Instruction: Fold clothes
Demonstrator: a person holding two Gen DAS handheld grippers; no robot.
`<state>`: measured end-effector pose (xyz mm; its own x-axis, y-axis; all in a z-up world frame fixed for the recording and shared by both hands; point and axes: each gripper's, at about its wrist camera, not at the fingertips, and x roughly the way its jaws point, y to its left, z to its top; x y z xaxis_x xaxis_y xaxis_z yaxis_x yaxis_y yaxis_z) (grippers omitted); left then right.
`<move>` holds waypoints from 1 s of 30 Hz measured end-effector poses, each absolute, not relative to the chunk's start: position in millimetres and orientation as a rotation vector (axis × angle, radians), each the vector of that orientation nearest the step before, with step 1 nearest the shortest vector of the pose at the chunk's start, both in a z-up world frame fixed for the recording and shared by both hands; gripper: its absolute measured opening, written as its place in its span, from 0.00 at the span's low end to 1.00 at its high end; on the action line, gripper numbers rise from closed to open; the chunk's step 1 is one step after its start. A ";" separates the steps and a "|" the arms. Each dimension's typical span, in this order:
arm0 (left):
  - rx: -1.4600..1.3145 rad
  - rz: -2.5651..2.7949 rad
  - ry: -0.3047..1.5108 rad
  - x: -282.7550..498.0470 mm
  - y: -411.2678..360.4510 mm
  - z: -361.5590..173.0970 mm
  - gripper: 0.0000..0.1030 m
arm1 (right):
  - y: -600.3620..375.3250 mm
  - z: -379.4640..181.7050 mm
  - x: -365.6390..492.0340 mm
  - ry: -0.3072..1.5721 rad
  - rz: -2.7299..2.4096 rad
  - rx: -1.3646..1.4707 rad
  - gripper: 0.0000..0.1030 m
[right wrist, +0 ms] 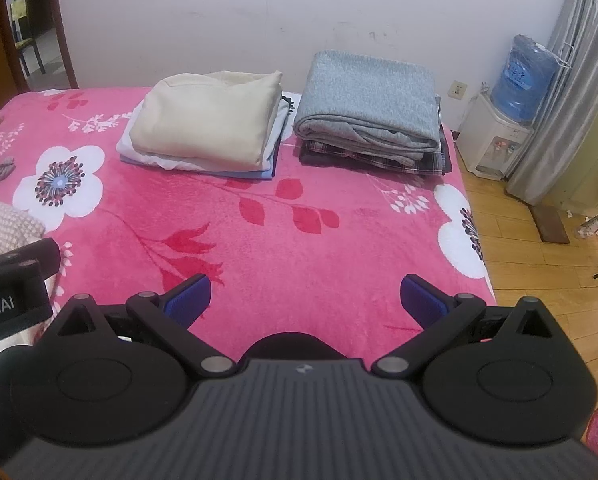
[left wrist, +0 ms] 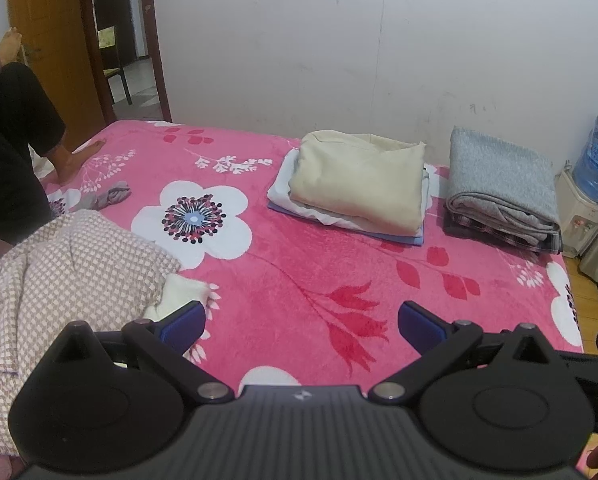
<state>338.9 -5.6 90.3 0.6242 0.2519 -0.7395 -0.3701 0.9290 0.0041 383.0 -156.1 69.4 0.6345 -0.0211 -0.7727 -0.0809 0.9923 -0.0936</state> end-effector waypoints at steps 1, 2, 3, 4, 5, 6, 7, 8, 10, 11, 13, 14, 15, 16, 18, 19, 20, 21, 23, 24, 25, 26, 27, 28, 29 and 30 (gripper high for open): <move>-0.154 0.359 0.823 338.8 -5.4 90.4 1.00 | -155.9 69.4 382.9 0.884 0.034 -0.125 0.99; -0.155 0.359 0.823 338.8 -5.2 90.5 1.00 | -155.5 69.5 383.2 0.884 0.035 -0.126 0.99; -0.155 0.359 0.823 338.9 -5.0 90.5 1.00 | -155.3 69.7 383.5 0.885 0.035 -0.126 0.99; -0.155 0.360 0.823 338.9 -4.8 90.4 1.00 | -155.1 69.9 383.8 0.885 0.035 -0.126 0.99; -0.155 0.359 0.824 339.4 -4.6 90.4 1.00 | -155.3 69.9 383.8 0.885 0.035 -0.125 0.98; -0.155 0.359 0.825 340.2 -4.4 90.4 1.00 | -155.5 69.9 383.9 0.885 0.035 -0.125 0.98; -0.155 0.359 0.825 340.4 -4.3 90.4 1.00 | -155.6 70.0 384.0 0.885 0.034 -0.125 0.99; -0.154 0.359 0.826 340.5 -4.2 90.3 1.00 | -155.6 69.9 384.0 0.885 0.034 -0.125 0.99; -0.154 0.359 0.826 340.5 -4.1 90.1 1.00 | -155.2 70.1 383.7 0.885 0.033 -0.126 0.99; -0.153 0.359 0.826 340.8 -4.3 90.0 1.00 | -155.1 70.0 383.7 0.885 0.032 -0.125 0.99; -0.152 0.358 0.828 342.2 -4.9 89.7 1.00 | -154.9 69.9 383.8 0.886 0.031 -0.125 0.98; -0.152 0.357 0.828 342.4 -4.9 89.3 1.00 | -154.8 69.9 384.0 0.887 0.030 -0.126 0.98; -0.151 0.357 0.829 342.4 -4.8 89.0 1.00 | -154.6 69.9 384.1 0.887 0.030 -0.127 0.98; -0.151 0.357 0.829 342.4 -4.8 88.6 1.00 | -154.7 69.9 384.4 0.887 0.029 -0.126 0.99; -0.151 0.356 0.830 342.5 -4.7 87.8 1.00 | -154.9 69.7 385.0 0.888 0.028 -0.126 0.99; -0.151 0.356 0.831 342.5 -4.8 87.4 1.00 | -155.0 69.5 385.3 0.888 0.027 -0.126 0.98; -0.151 0.356 0.831 342.5 -4.8 87.3 1.00 | -155.0 69.1 385.2 0.889 0.027 -0.127 0.99; -0.151 0.355 0.832 342.5 -4.7 87.1 1.00 | -155.0 68.8 385.3 0.890 0.027 -0.129 0.99; -0.151 0.355 0.832 342.6 -4.7 86.8 1.00 | -155.0 68.3 385.3 0.893 0.026 -0.130 0.98; -0.151 0.355 0.832 342.5 -4.6 86.7 1.00 | -155.0 68.2 385.6 0.894 0.026 -0.130 0.99; -0.151 0.355 0.832 342.4 -4.6 86.5 1.00 | -154.9 68.1 385.6 0.894 0.025 -0.130 0.99; -0.151 0.356 0.832 342.4 -4.7 86.3 1.00 | -154.9 68.0 385.5 0.894 0.025 -0.130 0.99; -0.151 0.356 0.833 342.6 -4.7 86.2 1.00 | -154.9 67.8 385.5 0.894 0.025 -0.130 0.99; -0.151 0.355 0.833 342.6 -4.7 86.0 1.00 | -154.9 67.7 385.5 0.894 0.024 -0.131 0.99; -0.151 0.355 0.834 342.7 -4.8 85.8 1.00 | -155.0 67.6 385.2 0.895 0.024 -0.130 0.99; -0.151 0.355 0.834 342.7 -4.9 85.8 1.00 | -155.1 67.5 385.0 0.895 0.023 -0.130 0.99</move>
<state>342.7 -4.9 85.8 0.6174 0.2484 -0.7464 -0.3654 0.9308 0.0075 385.0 -155.1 67.5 0.6257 -0.0344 -0.7793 -0.0743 0.9919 -0.1034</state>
